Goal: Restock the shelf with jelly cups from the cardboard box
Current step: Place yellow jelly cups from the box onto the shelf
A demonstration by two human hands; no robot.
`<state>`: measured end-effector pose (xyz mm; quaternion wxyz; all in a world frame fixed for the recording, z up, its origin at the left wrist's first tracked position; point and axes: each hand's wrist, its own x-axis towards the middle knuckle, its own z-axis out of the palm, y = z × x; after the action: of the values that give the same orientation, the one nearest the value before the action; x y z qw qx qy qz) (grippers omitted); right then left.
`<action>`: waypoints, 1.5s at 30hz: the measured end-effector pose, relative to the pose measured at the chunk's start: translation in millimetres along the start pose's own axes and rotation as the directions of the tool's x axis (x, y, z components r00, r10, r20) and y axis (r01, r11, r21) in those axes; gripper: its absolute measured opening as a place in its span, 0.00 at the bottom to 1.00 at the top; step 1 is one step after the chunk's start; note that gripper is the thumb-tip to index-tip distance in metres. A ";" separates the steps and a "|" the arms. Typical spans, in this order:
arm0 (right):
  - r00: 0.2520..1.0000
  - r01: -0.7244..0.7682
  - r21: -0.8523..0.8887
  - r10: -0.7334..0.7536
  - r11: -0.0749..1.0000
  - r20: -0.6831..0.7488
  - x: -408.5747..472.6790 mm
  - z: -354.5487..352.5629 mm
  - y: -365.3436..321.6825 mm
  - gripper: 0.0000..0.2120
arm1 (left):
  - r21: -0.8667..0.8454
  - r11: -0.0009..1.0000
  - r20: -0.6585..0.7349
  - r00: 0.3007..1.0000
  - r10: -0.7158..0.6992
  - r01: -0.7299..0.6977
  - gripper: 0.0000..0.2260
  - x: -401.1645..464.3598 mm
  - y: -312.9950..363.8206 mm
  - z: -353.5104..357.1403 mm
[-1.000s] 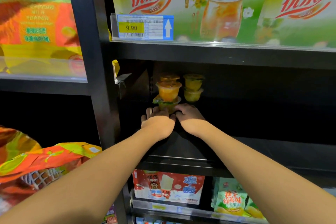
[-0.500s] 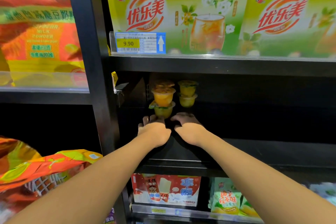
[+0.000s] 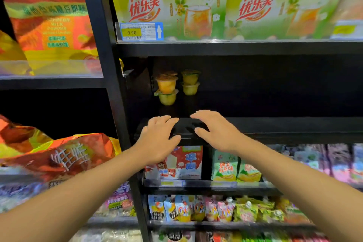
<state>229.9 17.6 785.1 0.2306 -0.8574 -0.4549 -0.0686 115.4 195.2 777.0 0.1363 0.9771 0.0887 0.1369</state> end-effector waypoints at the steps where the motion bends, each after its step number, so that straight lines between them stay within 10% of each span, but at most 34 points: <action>1: 1.000 0.012 -0.011 -0.012 1.000 -0.006 -12.6 -1.5 -4.2 0.22 | -0.005 0.999 -0.017 0.999 0.035 -0.035 0.27 -11.8 0.8 1.1; 10: 0.992 0.046 0.102 -0.034 0.994 -0.122 -131.6 54.6 -28.4 0.15 | -0.270 0.916 -0.008 0.952 0.307 -0.297 0.19 -114.8 -22.2 73.0; 26: 0.982 -0.171 0.291 0.139 0.941 0.128 -234.6 223.9 55.6 0.09 | -0.438 0.896 0.254 0.966 0.039 0.079 0.14 -188.3 -30.6 262.5; 41: 0.815 -0.578 0.384 0.487 0.720 0.314 -429.3 635.6 219.7 0.08 | -0.143 0.934 0.536 0.819 -0.205 0.328 0.16 -304.4 -121.6 697.8; 45: 0.810 -0.561 0.224 0.473 0.797 0.347 -470.1 739.2 266.2 0.23 | -0.113 0.925 0.583 0.778 -0.233 0.362 0.24 -336.4 -183.2 828.8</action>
<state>106.6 -123.5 -111.1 0.3095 -0.9021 -0.2331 0.1902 13.8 97.2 -125.1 0.2828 0.9261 0.1833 -0.1698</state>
